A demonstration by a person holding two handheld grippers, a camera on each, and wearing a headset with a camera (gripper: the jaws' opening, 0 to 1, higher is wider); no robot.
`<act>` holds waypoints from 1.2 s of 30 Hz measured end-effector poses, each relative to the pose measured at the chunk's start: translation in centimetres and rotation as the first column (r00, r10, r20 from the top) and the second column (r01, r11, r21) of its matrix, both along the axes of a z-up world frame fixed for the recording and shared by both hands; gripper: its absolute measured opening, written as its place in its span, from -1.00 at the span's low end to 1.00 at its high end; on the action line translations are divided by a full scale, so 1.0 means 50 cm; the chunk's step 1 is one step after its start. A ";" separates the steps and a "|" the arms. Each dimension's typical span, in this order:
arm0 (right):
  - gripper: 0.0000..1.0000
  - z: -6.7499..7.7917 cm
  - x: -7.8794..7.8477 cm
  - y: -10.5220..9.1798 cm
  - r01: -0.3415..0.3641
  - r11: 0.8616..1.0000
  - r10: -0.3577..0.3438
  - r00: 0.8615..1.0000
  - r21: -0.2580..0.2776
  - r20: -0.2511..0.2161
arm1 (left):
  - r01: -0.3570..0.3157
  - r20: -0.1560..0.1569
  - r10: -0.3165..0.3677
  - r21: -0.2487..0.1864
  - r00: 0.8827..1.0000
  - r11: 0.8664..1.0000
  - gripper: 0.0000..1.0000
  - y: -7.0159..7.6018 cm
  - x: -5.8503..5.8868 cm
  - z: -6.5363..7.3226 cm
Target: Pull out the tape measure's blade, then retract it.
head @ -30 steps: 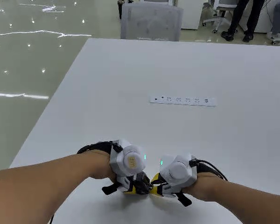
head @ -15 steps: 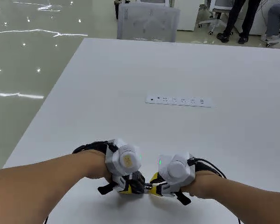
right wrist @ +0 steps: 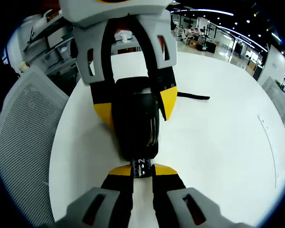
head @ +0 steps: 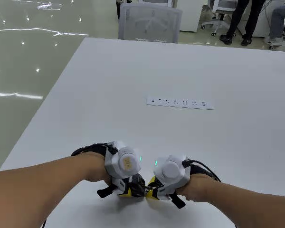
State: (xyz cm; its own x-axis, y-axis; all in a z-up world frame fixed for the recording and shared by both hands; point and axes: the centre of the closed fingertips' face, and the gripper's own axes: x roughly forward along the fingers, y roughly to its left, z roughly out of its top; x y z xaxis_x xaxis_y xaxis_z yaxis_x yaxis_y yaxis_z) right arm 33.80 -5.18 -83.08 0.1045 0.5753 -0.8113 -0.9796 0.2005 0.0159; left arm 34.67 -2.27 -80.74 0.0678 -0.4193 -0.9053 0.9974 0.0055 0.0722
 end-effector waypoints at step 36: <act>-0.74 -0.002 0.000 -0.058 -0.021 0.997 0.021 1.000 -0.079 -0.003 | -0.037 -0.010 0.037 -0.011 0.999 0.999 -0.30 0.000 0.006 0.000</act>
State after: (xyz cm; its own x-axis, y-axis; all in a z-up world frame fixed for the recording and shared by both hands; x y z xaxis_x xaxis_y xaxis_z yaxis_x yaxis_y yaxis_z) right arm 33.79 -8.06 -83.17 0.0912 0.5111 -0.8547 -0.9836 0.1803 0.0029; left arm 34.97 -2.26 -80.73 0.0745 -0.4267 -0.9013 0.9971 0.0430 0.0621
